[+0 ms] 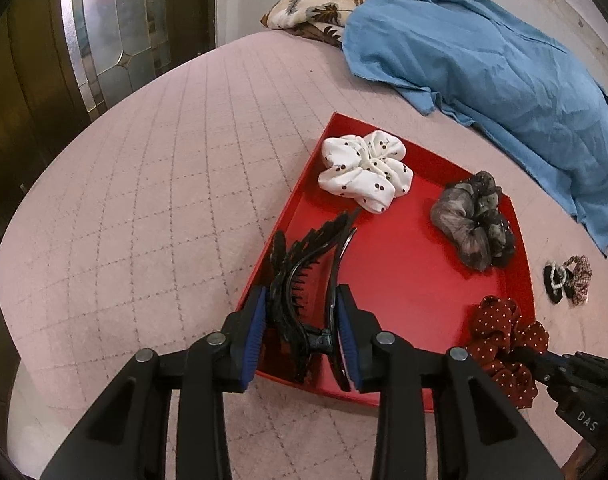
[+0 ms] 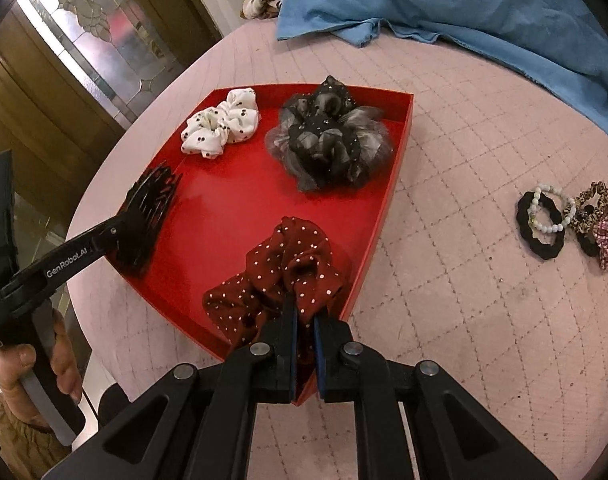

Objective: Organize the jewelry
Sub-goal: 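Carry the claw clip and red scrunchie into the red tray and open both tools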

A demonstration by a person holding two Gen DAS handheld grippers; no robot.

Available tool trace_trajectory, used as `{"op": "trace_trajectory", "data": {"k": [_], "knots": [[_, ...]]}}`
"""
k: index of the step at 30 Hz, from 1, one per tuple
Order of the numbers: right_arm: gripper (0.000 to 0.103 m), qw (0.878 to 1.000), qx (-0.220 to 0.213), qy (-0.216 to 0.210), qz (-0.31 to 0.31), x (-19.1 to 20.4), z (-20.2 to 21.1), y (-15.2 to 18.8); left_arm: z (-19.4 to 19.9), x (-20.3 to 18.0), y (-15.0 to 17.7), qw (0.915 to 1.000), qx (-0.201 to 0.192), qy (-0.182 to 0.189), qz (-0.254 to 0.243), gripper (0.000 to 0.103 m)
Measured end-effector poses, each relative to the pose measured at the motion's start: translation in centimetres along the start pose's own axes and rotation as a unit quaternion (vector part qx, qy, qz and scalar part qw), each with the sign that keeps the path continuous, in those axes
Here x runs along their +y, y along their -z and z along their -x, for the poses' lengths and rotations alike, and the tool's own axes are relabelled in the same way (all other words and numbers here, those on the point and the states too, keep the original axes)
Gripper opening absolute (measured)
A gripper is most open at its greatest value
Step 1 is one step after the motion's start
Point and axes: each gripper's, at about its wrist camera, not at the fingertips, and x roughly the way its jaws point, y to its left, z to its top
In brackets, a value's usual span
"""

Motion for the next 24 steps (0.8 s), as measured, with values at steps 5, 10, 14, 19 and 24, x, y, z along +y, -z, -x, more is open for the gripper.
{"op": "trace_trajectory", "data": {"k": [5,10,14,19,24], "knots": [[0.008,1.0,0.001,-0.003,-0.002,0.1,-0.2,0.0,1.1,0.4,0.0,0.9998,-0.01,0.01,0.012,0.042],[0.015,1.0,-0.003,-0.016,-0.018,-0.1,0.0,-0.1,3.9,1.6,-0.1,0.9982,-0.04,0.021,0.04,0.055],[0.035,0.999,-0.019,-0.024,-0.016,0.2,1.2,0.0,5.9,3.3,0.4,0.9956,-0.057,0.02,0.072,0.056],[0.049,0.999,-0.048,-0.023,-0.009,0.4,3.8,0.5,7.3,5.1,1.6,0.9931,-0.056,0.005,0.103,0.056],[0.056,0.998,-0.062,-0.024,-0.019,-0.8,5.9,2.0,8.1,5.5,2.8,0.9929,-0.047,-0.003,0.109,0.056]]}}
